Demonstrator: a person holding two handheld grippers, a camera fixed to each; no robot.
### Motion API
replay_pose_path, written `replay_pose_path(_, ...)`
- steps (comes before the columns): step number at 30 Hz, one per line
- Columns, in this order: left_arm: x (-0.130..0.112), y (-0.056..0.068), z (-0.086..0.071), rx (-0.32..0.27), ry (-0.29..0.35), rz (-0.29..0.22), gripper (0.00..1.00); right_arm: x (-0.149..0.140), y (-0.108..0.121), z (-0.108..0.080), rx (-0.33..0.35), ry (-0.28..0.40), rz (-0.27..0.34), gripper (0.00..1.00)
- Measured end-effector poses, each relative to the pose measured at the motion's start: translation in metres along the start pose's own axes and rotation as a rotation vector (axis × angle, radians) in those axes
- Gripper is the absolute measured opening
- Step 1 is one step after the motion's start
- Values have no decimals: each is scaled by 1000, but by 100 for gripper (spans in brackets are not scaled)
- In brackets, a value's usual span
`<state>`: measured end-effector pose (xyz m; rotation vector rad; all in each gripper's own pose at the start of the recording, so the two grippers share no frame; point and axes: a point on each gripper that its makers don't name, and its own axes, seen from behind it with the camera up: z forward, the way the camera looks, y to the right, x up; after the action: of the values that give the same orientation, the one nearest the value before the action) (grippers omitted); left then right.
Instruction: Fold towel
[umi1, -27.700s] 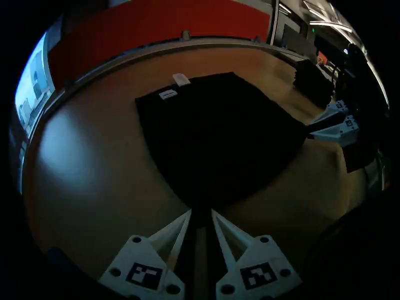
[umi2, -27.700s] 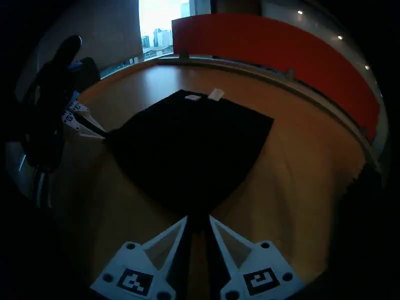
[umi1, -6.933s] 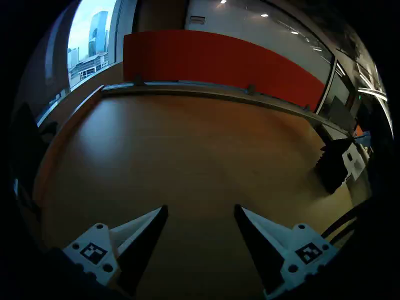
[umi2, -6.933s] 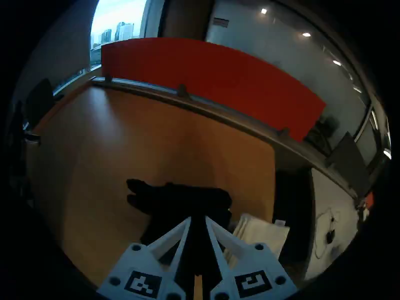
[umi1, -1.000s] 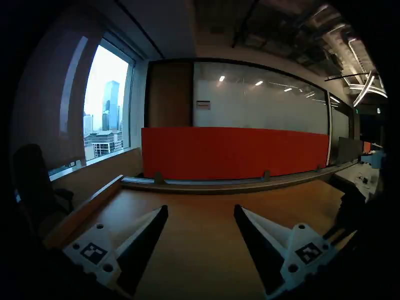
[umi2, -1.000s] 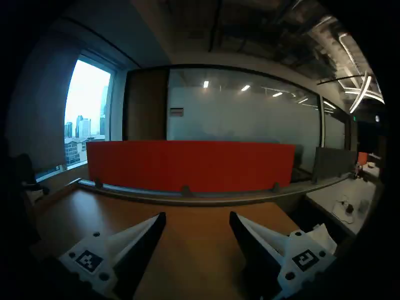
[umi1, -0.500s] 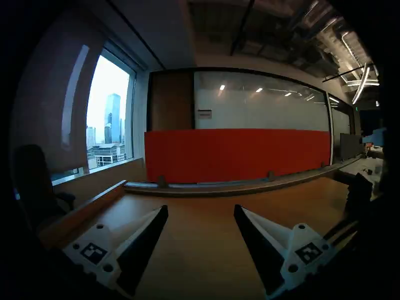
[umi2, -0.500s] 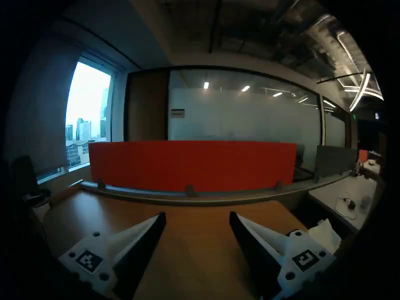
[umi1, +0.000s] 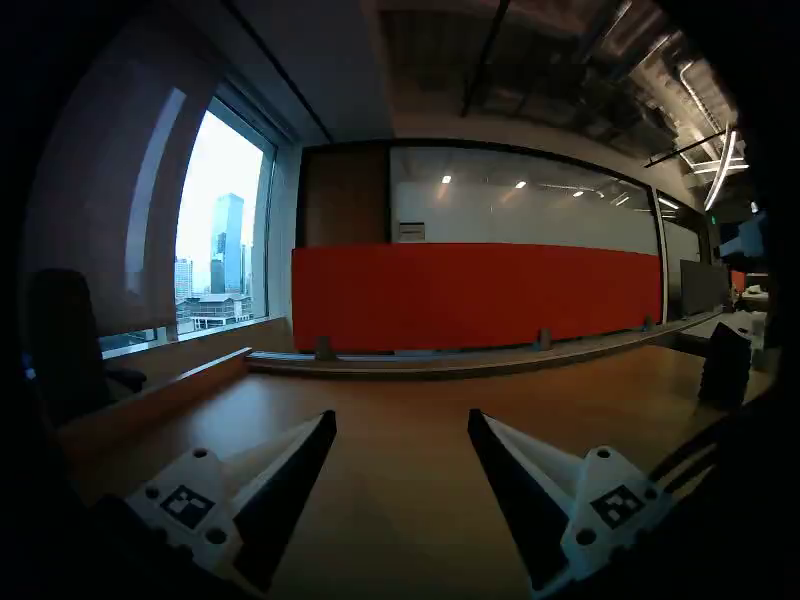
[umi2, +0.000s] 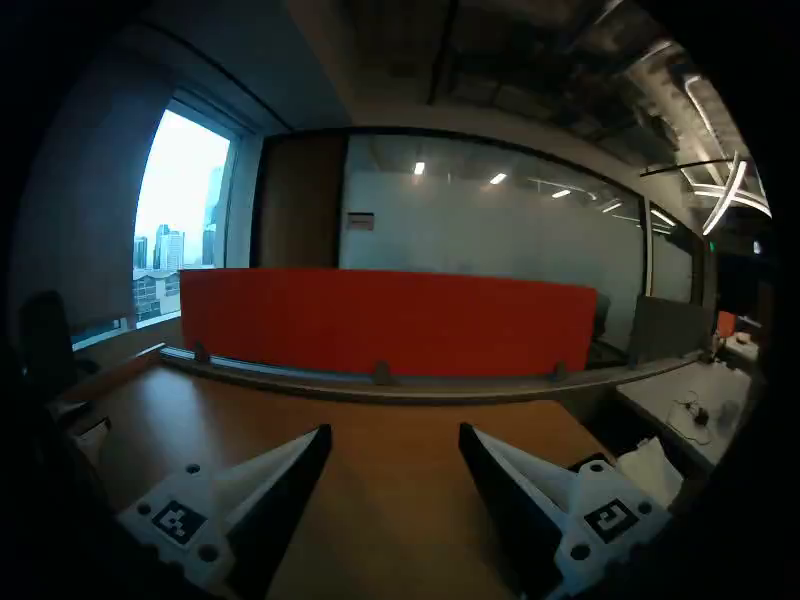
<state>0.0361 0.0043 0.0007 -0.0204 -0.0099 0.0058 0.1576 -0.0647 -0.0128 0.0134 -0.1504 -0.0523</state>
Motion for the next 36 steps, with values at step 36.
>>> replay_pose_path(36,-36,2,-2,0,11,-5,98,-19,-6,7,24,-4,39,98)
